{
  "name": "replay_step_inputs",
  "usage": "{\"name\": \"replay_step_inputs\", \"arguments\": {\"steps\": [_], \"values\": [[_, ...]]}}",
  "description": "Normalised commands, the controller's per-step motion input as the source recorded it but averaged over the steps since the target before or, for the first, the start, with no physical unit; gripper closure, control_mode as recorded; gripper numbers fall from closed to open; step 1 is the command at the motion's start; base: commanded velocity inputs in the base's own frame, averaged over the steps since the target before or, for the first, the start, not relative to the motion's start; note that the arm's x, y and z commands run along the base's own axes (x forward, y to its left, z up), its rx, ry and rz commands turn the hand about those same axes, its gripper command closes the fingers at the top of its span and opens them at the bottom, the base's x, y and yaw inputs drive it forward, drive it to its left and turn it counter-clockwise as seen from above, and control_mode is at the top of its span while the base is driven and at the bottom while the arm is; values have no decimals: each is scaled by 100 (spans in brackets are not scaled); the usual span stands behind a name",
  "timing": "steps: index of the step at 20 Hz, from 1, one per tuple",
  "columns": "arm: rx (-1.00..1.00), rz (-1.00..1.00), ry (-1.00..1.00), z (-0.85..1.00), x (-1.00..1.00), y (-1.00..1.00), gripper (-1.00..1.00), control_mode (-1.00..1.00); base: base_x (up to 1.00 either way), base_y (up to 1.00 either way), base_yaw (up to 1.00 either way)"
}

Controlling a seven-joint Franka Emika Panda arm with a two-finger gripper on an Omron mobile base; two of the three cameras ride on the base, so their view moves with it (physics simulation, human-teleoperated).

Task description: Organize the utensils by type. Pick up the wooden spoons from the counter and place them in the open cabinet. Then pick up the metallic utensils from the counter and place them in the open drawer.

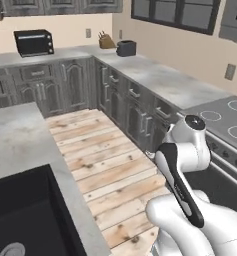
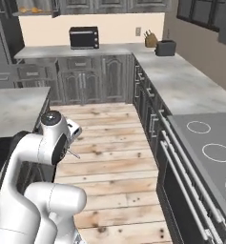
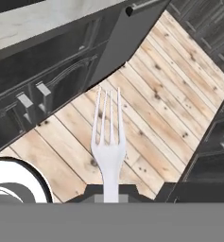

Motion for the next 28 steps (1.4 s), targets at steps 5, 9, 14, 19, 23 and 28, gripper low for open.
{"name": "replay_step_inputs", "arguments": {"steps": [5,9,14,19,23,28], "values": [[0,0,0,0,0,0,100,100,72,57,27],[0,0,0,0,0,0,100,100,100,7,9],[0,0,0,0,0,0,100,100,100,-3,0],[0,0,0,0,0,0,100,100,100,-2,0],[0,0,0,0,0,0,100,100,100,0,0],[0,0,0,0,0,0,100,100,100,0,0]]}}
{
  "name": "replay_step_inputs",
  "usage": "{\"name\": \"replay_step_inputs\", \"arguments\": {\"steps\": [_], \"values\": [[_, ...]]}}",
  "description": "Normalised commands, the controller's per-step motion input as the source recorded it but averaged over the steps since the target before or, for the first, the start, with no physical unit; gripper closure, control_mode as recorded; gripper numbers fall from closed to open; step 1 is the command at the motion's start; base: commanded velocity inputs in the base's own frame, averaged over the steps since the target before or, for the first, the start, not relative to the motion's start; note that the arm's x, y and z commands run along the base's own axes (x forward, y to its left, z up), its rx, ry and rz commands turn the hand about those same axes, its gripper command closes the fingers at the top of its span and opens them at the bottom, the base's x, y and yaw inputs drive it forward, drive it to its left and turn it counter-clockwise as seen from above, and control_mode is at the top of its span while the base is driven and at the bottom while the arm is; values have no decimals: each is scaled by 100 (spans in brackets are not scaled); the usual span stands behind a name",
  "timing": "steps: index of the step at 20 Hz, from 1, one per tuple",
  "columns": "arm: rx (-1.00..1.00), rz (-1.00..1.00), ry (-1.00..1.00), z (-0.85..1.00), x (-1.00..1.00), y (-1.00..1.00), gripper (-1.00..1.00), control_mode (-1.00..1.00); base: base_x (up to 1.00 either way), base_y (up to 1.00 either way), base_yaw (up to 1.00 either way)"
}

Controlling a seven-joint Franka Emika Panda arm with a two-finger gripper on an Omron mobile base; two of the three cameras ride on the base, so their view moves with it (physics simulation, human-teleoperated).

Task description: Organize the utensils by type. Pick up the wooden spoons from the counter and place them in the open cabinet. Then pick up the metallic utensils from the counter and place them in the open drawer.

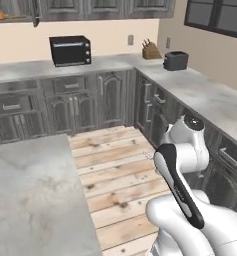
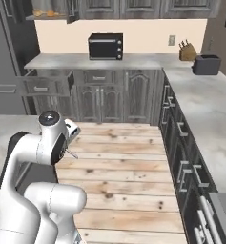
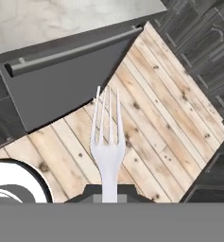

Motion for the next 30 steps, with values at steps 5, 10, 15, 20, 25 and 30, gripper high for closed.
{"name": "replay_step_inputs", "arguments": {"steps": [5,10,15,20,25,30], "values": [[0,0,0,0,0,0,100,100,100,0,0],[0,0,0,0,0,0,100,100,100,0,0],[0,0,0,0,0,0,100,100,100,0,0],[0,0,0,0,0,0,100,100,100,0,0],[0,0,0,0,0,0,100,100,100,0,0],[0,0,0,0,0,0,100,100,100,0,4]]}}
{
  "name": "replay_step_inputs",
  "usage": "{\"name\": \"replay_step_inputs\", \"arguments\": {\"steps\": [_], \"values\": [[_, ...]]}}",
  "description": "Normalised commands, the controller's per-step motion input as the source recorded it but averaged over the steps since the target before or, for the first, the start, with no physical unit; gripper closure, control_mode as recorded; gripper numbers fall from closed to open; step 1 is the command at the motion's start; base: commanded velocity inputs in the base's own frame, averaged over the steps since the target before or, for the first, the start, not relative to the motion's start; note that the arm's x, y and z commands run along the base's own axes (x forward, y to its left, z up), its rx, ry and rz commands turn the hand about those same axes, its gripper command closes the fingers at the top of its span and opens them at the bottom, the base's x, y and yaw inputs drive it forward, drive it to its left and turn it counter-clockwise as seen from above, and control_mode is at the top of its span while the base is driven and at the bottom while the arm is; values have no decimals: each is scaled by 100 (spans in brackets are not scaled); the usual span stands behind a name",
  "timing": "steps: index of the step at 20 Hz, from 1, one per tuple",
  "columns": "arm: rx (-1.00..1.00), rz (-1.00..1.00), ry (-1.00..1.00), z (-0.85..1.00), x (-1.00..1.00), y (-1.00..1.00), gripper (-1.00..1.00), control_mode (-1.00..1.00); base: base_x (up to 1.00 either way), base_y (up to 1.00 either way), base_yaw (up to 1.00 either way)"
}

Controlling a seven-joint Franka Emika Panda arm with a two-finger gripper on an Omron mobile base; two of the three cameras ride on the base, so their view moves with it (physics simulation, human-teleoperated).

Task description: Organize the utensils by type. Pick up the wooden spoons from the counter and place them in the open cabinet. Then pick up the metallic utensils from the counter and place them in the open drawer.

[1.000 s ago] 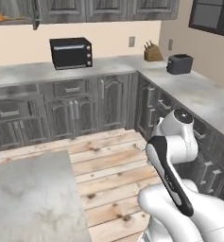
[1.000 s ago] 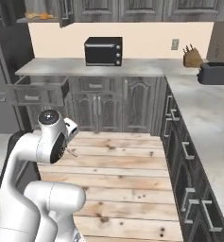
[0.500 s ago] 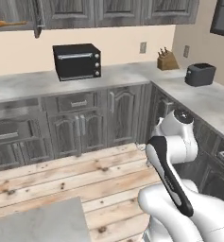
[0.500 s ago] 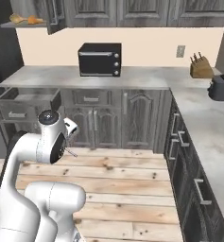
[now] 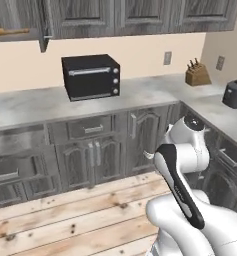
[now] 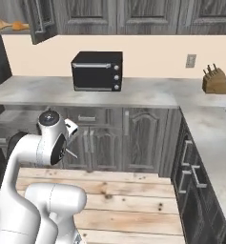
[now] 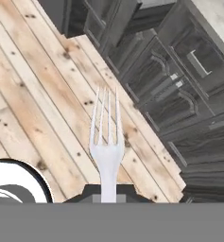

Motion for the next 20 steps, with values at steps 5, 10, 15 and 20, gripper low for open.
{"name": "replay_step_inputs", "arguments": {"steps": [5,10,15,20], "values": [[0,0,0,0,0,0,100,100,100,0,14],[0,0,0,0,0,0,100,100,100,0,28],[0,0,0,0,0,0,100,100,92,-1,51],[0,0,0,0,0,0,100,100,56,-11,87]]}}
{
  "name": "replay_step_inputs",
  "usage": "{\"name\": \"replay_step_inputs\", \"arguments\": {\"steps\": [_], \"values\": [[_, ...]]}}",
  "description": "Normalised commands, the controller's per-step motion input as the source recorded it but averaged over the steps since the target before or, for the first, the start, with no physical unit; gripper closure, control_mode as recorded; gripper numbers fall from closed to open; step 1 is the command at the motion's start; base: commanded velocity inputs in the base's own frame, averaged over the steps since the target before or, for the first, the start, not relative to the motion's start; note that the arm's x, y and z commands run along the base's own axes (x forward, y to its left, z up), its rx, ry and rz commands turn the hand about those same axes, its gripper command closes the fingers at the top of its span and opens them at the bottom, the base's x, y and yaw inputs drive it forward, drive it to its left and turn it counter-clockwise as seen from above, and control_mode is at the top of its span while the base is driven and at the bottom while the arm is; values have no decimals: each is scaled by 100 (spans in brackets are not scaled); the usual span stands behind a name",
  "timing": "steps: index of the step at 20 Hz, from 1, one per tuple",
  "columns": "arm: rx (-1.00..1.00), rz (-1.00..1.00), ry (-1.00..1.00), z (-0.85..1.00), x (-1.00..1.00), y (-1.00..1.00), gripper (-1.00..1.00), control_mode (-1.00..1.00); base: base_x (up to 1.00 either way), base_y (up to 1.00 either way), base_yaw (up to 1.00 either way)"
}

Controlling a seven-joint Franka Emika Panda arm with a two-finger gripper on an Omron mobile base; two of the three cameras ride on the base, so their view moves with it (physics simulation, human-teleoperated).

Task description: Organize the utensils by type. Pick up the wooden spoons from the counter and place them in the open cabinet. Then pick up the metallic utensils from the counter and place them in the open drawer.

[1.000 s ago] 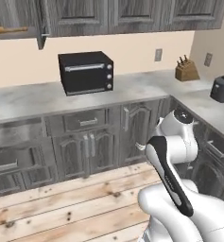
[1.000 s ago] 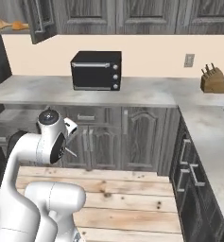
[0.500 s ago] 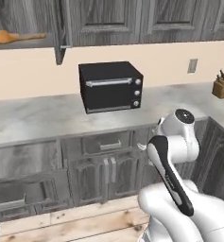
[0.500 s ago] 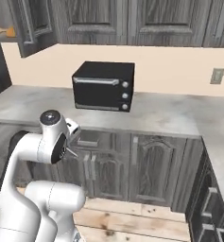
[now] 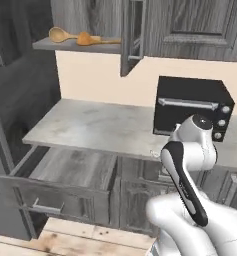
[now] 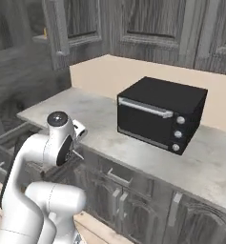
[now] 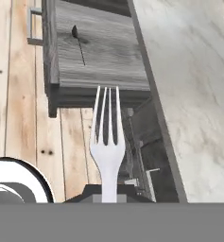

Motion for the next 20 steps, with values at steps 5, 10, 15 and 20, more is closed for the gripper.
{"name": "replay_step_inputs", "arguments": {"steps": [5,10,15,20], "values": [[0,0,0,0,0,0,100,100,39,-30,77],[0,0,0,0,0,0,100,100,5,-54,66],[0,0,0,0,0,0,100,100,43,-47,57],[0,0,0,0,0,0,100,100,67,-37,31]]}}
